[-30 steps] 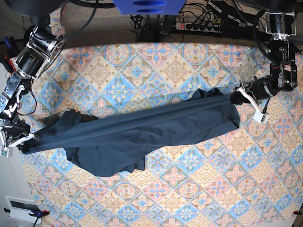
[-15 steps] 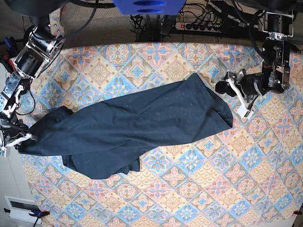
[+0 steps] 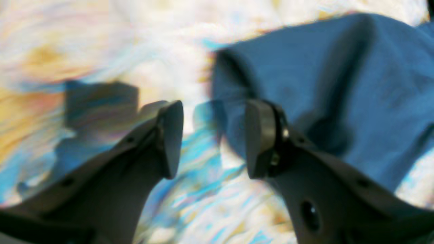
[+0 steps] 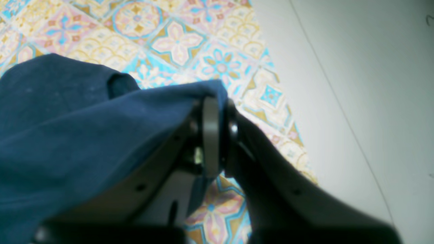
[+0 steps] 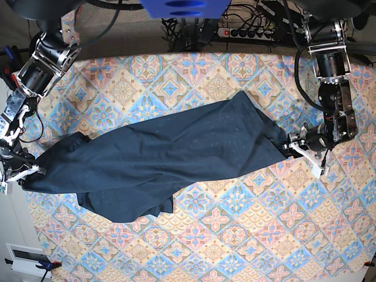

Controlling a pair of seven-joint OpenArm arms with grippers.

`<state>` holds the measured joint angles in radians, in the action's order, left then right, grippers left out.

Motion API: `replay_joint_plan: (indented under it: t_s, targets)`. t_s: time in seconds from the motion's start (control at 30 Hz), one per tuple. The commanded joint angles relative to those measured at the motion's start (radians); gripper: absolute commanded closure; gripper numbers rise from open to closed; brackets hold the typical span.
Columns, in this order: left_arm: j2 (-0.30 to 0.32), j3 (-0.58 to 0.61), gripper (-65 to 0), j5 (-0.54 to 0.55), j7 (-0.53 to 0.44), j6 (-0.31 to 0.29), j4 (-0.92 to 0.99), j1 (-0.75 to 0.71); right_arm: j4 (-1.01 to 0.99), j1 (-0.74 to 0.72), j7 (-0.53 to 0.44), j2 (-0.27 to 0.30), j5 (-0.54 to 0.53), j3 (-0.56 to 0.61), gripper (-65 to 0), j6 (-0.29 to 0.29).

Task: Layout the t-shirt on the table in an organized manner, then fold the t-shirt properly
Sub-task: 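Release and regrasp the shirt edge with the left gripper, smoothing it flat, then drag the shirt edge with the left gripper away from the right gripper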

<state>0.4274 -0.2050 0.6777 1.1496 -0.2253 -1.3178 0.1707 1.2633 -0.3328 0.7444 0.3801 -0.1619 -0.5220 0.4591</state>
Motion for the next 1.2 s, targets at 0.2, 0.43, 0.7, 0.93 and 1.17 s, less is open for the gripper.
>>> replay_joint_plan:
  t_s: [0.2,0.43,0.7,0.93,1.17]
  targets:
    - [-0.032,0.117,-29.0,-0.214,-0.056,-0.001,0.002,0.023,0.022,-0.025,-0.030,0.024,-0.014,-0.007,-1.0,-0.003]
    - [-0.034,0.197,-29.0,-0.402,-0.132,-0.001,0.005,0.020,0.022,-0.025,-0.030,0.024,-0.014,-0.007,-1.0,-0.003]
    - [-0.046,0.198,-8.7,-0.490,-0.302,-0.001,0.110,0.040,0.022,-0.025,-0.029,0.023,-0.015,-0.003,-1.0,-0.003]
    - [-0.042,0.189,0.0,-0.591,-0.412,0.000,0.110,0.132,0.022,-0.025,-0.029,0.023,-0.015,-0.008,-1.0,-0.003]
    - [-0.012,0.177,0.0,-0.626,-0.414,0.002,0.119,0.297,0.051,-0.024,-0.026,0.024,-0.017,-0.010,-0.9,-0.003]
